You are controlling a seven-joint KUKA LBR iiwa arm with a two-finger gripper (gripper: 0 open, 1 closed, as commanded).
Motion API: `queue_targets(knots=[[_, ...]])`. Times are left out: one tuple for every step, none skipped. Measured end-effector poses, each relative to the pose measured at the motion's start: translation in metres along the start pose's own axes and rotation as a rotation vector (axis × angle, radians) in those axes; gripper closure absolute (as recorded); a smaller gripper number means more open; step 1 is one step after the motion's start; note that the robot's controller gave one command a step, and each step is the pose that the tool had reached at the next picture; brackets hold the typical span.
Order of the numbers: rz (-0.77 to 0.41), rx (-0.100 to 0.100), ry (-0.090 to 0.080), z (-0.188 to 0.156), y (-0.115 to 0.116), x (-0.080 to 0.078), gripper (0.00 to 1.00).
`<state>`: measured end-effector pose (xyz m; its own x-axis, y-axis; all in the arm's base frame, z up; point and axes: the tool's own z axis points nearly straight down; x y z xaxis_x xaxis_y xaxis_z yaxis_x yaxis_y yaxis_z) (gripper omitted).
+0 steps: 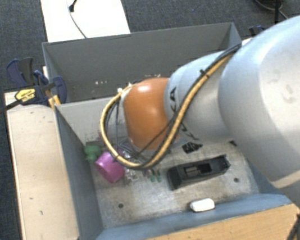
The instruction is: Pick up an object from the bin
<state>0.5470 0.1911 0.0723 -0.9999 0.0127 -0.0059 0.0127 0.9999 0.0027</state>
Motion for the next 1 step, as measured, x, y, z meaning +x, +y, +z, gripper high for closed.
queue_targets(knots=[[-0.029, 0.001, 0.003, -0.145, 0.0169, 0.0023, 1.0]])
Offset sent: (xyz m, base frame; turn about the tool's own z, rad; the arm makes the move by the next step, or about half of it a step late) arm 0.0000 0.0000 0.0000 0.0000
